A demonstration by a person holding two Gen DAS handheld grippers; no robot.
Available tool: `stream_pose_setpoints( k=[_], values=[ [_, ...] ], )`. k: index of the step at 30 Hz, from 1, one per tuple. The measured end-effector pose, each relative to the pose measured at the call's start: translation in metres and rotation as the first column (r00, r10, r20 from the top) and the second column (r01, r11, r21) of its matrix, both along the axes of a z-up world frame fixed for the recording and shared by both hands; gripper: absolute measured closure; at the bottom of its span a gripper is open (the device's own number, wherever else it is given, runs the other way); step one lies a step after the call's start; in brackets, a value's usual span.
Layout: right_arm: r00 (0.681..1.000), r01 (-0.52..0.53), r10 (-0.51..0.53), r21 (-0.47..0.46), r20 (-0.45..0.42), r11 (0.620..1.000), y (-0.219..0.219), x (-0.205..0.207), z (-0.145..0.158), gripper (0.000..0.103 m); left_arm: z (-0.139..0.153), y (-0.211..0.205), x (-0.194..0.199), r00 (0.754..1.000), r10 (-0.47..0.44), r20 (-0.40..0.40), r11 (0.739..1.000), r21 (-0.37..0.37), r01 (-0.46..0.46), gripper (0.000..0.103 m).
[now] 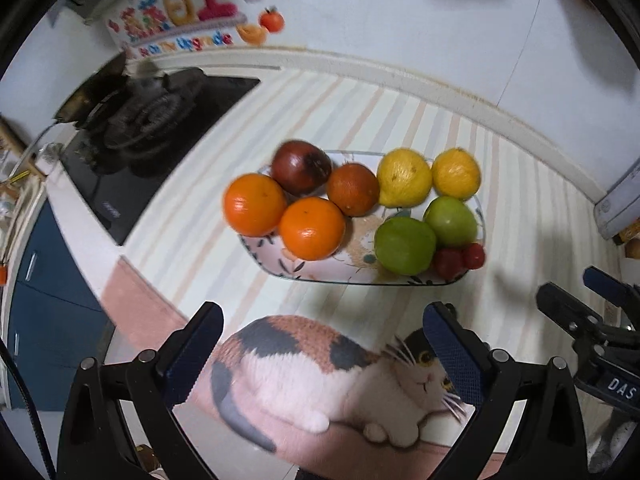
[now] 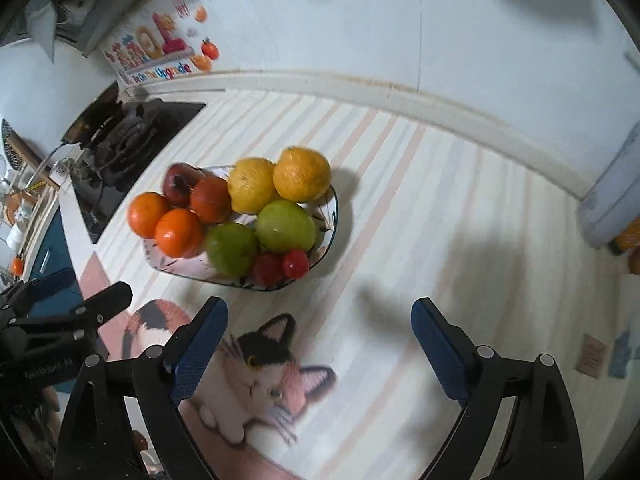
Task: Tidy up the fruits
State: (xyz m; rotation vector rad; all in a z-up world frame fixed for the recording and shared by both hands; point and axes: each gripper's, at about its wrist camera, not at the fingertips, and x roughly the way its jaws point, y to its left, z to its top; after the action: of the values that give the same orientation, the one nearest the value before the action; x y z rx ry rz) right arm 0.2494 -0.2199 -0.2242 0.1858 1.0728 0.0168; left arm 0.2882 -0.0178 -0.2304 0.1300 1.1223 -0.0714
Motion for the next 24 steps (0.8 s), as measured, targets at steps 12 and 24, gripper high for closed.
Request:
stream_pose_setpoints(
  k=[12, 24],
  values=[
    [0.986, -0.089, 0.096, -0.052, 0.137, 0.995, -0.006, -0.104, 0.123, 0.007, 0.107, 0.003, -0.116, 0.974, 0.139, 0.178, 0.99, -0.059, -0.13, 0.001],
    [0.971, -0.108, 0.126, -0.101, 0.205, 0.989, 0.002, -0.189, 0.195, 0.007, 0.167, -0.003, -0.202, 0.958, 0.145, 0.249, 0.989, -0.075, -0.13, 0.001]
  ],
)
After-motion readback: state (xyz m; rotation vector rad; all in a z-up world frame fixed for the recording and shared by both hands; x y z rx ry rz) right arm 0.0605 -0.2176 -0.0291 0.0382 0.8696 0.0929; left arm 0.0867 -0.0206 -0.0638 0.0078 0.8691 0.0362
